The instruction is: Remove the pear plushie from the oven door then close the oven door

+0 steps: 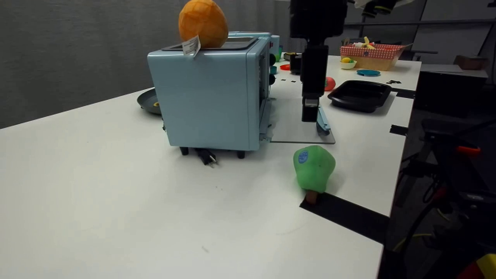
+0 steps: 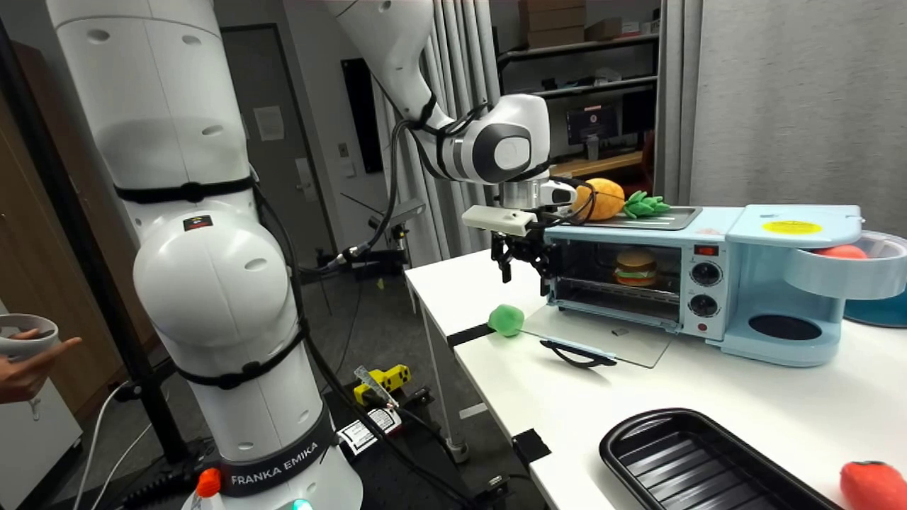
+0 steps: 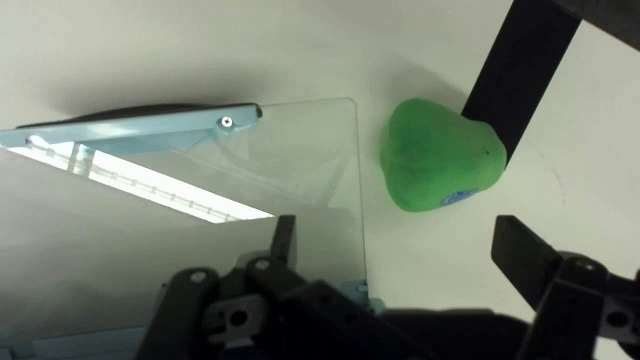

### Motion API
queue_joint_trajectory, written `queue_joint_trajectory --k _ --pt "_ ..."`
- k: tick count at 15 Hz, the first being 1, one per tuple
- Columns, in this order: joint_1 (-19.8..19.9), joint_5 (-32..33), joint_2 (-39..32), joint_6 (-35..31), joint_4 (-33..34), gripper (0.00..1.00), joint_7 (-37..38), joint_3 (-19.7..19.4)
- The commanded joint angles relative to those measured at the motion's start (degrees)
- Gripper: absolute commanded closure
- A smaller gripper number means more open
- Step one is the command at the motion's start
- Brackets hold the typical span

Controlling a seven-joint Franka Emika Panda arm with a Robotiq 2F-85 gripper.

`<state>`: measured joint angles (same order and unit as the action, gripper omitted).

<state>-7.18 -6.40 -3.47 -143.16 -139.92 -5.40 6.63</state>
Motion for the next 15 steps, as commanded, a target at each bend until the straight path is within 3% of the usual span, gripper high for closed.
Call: queue_joint_trajectory --k 1,15 --pt "1.07 0.99 2.25 -0.79 -3.77 0.00 1.73 -0.85" --pt "2.78 0.78 4.46 -2.62 -11.89 0.00 4.98 -2.79"
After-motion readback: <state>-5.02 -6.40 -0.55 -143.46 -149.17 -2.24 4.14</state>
